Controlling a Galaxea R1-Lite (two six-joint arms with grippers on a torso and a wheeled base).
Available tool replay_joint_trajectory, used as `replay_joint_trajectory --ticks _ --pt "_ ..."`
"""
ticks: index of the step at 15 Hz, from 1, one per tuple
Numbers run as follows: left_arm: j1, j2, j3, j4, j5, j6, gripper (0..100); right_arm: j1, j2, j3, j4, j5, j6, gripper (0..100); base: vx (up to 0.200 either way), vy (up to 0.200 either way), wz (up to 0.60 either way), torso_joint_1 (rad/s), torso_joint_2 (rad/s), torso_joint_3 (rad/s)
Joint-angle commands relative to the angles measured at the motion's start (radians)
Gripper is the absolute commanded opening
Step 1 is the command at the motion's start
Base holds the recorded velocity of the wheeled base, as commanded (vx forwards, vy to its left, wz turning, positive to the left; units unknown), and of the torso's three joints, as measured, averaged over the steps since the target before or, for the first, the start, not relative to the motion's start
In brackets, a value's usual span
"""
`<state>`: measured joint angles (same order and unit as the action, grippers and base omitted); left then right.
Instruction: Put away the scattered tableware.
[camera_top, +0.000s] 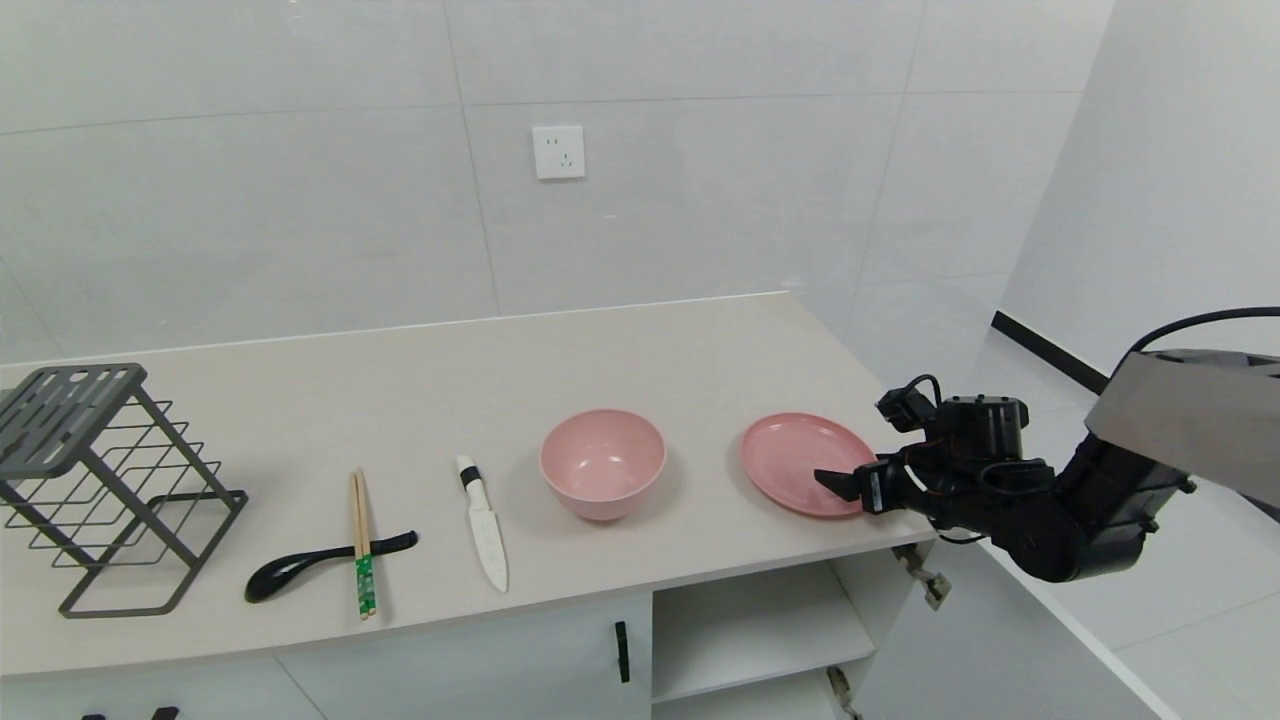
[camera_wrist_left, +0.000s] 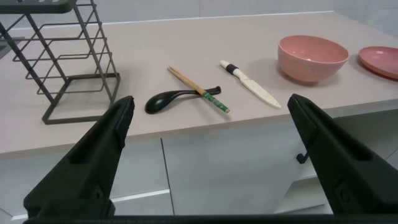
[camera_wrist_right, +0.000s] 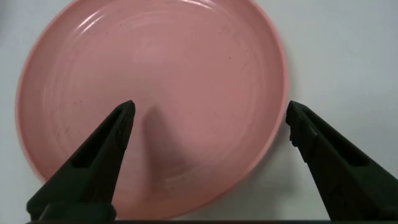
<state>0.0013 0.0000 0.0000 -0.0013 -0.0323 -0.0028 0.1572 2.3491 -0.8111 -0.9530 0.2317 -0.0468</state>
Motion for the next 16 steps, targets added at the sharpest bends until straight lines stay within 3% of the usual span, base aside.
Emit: replay_joint_trajectory --ticks 1,3,4,9,13,16 --pt "0.000 0.000 0.000 0.000 0.000 0.000 100 0.015 0.012 0.003 0.000 0.001 -0.001 100 0.000 0.000 0.00 0.000 0.00 0.000" --pt "0.000 0.002 0.000 0.000 0.000 0.000 100 0.025 0.025 -0.003 0.000 0.000 -0.001 100 0.000 0.000 0.00 0.000 0.00 0.000" --pt "0.000 0.002 0.000 0.000 0.000 0.000 100 0.025 0.032 -0.005 0.000 0.000 -0.001 0 0.000 0.000 0.00 0.000 0.00 0.000" --pt "0.000 0.000 0.000 0.000 0.000 0.000 100 -0.019 0.061 -0.066 0.000 -0.052 0.056 0 0.000 0.000 0.00 0.000 0.00 0.000" --pt "0.000 0.000 0.000 0.000 0.000 0.000 100 -0.024 -0.025 -0.123 -0.079 -0.043 0.357 0 0.000 0.000 0.00 0.000 0.00 0.000" --pt "0.000 0.002 0.000 0.000 0.000 0.000 100 -0.022 -0.077 -0.094 -0.115 -0.029 0.438 0 0.000 0.000 0.00 0.000 0.00 0.000"
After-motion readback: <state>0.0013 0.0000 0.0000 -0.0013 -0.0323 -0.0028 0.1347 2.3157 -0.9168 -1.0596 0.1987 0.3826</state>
